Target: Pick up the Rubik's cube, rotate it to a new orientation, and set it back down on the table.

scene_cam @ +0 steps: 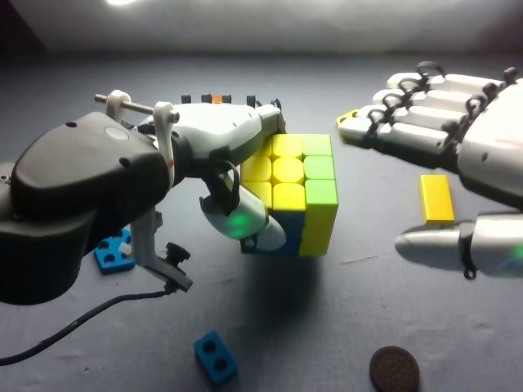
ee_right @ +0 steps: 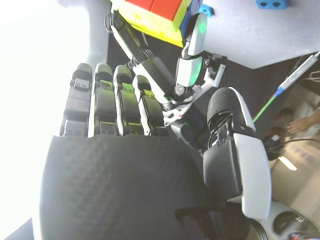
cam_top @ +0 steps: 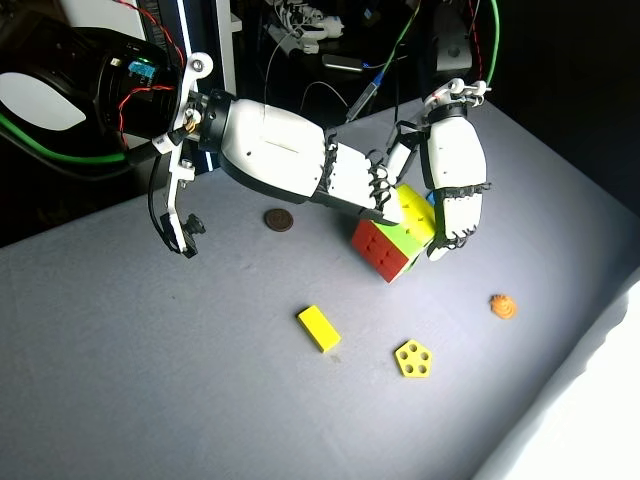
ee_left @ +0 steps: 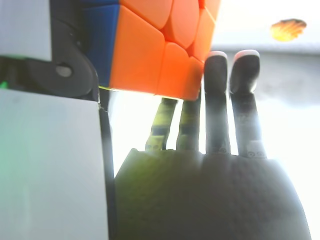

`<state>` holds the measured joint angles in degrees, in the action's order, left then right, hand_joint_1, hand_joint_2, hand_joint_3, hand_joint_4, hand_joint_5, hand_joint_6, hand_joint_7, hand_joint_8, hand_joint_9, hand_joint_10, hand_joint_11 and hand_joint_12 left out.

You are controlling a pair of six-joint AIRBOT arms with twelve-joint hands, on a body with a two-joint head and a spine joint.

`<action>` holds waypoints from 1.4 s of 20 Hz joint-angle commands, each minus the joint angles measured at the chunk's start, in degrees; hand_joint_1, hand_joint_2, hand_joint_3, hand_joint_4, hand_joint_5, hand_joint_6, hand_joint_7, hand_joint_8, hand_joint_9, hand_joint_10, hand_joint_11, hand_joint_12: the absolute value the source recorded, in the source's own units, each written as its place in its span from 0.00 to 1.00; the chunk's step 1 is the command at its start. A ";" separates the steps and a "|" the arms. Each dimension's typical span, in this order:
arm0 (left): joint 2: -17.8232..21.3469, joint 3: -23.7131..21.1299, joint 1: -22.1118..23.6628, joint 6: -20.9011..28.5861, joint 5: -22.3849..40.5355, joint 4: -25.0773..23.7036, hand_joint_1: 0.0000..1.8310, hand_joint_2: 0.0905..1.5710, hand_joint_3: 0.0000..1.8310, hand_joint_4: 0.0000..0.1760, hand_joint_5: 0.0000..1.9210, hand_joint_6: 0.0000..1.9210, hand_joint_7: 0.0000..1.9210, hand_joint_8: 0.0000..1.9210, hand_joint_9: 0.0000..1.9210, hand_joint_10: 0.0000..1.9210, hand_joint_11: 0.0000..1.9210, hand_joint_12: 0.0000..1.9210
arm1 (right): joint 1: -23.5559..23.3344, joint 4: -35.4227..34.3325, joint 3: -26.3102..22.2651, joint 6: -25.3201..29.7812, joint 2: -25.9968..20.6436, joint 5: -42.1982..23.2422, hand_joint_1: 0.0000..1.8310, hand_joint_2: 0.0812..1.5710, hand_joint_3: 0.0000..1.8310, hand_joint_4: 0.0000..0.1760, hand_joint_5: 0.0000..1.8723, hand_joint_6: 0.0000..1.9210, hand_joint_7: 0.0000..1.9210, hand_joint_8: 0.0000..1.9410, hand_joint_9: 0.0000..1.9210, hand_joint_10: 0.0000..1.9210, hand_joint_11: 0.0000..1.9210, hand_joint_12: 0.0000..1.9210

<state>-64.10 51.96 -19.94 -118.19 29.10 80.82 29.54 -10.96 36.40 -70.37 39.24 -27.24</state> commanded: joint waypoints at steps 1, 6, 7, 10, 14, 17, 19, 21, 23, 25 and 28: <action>0.42 0.03 0.05 1.94 1.26 -3.83 0.52 0.93 0.00 0.14 0.22 0.95 0.21 1.00 0.13 1.00 0.16 1.00 | -0.75 -0.38 -0.15 0.42 -0.13 -5.55 0.05 0.79 0.00 0.00 0.00 0.00 0.03 0.00 0.03 0.01 0.01 0.01; 0.41 -0.01 -2.25 7.53 1.63 -9.08 0.51 0.94 0.00 0.17 0.21 0.97 0.20 1.00 0.12 1.00 0.16 1.00 | -1.02 -6.40 -0.19 0.26 0.00 -4.35 0.06 0.79 0.00 0.00 0.00 0.00 0.04 0.00 0.04 0.00 0.00 0.07; 0.41 0.00 -2.53 8.24 1.84 -9.86 0.51 0.94 0.00 0.17 0.21 0.97 0.20 1.00 0.12 1.00 0.16 1.00 | -0.98 -6.39 -0.21 0.22 0.06 -4.30 0.06 0.79 0.00 0.00 0.00 0.00 0.04 0.00 0.04 0.00 0.00 0.07; 0.41 -0.05 -3.53 9.67 1.96 -11.10 0.51 0.93 0.00 0.17 0.21 0.96 0.21 1.00 0.12 1.00 0.15 1.00 | -0.89 -6.20 -0.38 0.02 0.16 -3.69 0.05 0.79 0.00 0.00 0.00 0.00 0.03 0.00 0.04 0.00 0.00 0.09; 0.42 -0.43 -4.84 10.84 1.96 -11.87 0.51 0.88 0.00 0.00 0.26 0.88 0.13 0.90 0.12 0.96 0.11 1.00 | -0.50 -4.73 -0.58 0.02 0.18 -3.63 0.06 0.79 0.00 0.00 0.00 0.00 0.03 0.00 0.05 0.00 0.00 0.09; 0.42 -0.53 -5.52 11.46 1.96 -12.47 0.47 0.88 0.00 0.00 0.25 0.89 0.10 0.82 0.09 0.90 0.06 1.00 | -0.48 -4.67 -0.70 0.02 0.20 -3.63 0.06 0.79 0.00 0.00 0.00 0.00 0.03 0.00 0.04 0.00 0.00 0.09; 0.42 -0.51 -5.68 11.48 1.96 -12.60 0.46 0.79 0.00 0.00 0.09 0.53 0.10 0.65 0.10 0.76 0.03 0.92 | -0.44 -4.63 -0.78 0.02 0.22 -3.63 0.04 0.79 0.00 0.00 0.00 0.00 0.03 0.00 0.04 0.00 0.00 0.09; 0.45 -0.50 -5.72 11.48 1.96 -12.69 0.44 0.70 0.00 0.00 0.14 0.14 0.21 0.16 0.18 0.36 0.01 0.74 | -0.36 -4.54 -0.83 0.01 0.23 -3.63 0.05 0.79 0.00 0.00 0.00 0.00 0.03 0.00 0.05 0.00 0.00 0.12; 0.51 -0.57 -5.73 11.48 1.96 -12.70 0.40 0.66 0.00 0.00 0.13 0.02 0.20 0.02 0.19 0.13 0.00 0.62 | -0.26 -4.38 -0.86 0.01 0.25 -3.63 0.04 0.79 0.00 0.00 0.00 0.00 0.03 0.00 0.04 0.00 0.00 0.08; 0.54 -0.69 -5.71 11.48 1.96 -12.69 0.33 0.64 0.00 0.00 0.07 0.00 0.12 0.00 0.15 0.03 0.00 0.50 | -0.23 -4.37 -0.86 0.01 0.26 -3.63 0.04 0.79 0.00 0.00 0.00 0.00 0.04 0.00 0.04 0.01 0.00 0.10; 0.54 -0.97 -5.71 11.48 1.96 -12.49 0.28 0.55 0.00 0.07 0.00 0.00 0.01 0.00 0.05 0.00 0.00 0.28 | -0.14 -4.21 -0.88 0.00 0.30 -3.63 0.03 0.80 0.00 0.00 0.00 0.00 0.03 0.00 0.03 0.00 0.00 0.05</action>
<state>-63.99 51.27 -26.00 -106.89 29.23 70.41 29.58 -15.84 35.75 -70.52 39.66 -24.56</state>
